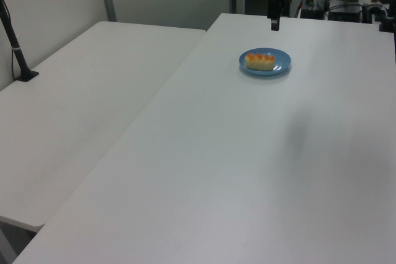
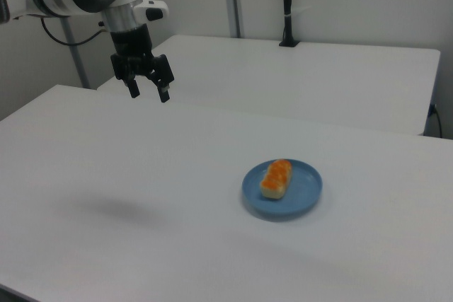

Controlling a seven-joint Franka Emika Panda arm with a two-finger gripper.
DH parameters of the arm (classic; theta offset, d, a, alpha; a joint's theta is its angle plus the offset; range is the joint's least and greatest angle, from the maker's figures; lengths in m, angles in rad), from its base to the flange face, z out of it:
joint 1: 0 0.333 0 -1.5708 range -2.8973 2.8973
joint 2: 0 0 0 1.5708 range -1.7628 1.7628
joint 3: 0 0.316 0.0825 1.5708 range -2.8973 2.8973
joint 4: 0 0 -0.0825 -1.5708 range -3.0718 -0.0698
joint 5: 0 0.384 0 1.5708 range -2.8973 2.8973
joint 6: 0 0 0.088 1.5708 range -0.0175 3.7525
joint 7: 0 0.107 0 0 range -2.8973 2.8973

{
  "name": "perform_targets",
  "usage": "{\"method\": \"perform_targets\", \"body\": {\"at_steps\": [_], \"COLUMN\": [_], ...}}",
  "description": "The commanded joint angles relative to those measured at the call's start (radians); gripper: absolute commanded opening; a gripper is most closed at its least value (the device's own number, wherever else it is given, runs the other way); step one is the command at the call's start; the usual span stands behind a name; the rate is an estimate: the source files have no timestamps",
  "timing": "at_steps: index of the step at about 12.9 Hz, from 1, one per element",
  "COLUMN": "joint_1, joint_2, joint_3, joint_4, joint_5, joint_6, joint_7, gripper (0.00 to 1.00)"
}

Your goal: Put the bread on the table

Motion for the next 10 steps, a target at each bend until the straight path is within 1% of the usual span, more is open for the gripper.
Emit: {"method": "perform_targets", "body": {"at_steps": [1, 8, 10], "joint_1": [-0.003, -0.004, -0.006], "joint_2": [-0.032, -0.028, -0.017], "joint_3": [-0.008, -0.008, -0.009], "joint_4": [-0.023, -0.023, -0.020], "joint_5": [0.019, 0.019, 0.019], "joint_6": [-0.020, -0.016, -0.010], "joint_7": [0.007, 0.005, -0.016], "gripper": [1.00, 1.00, 1.00]}}
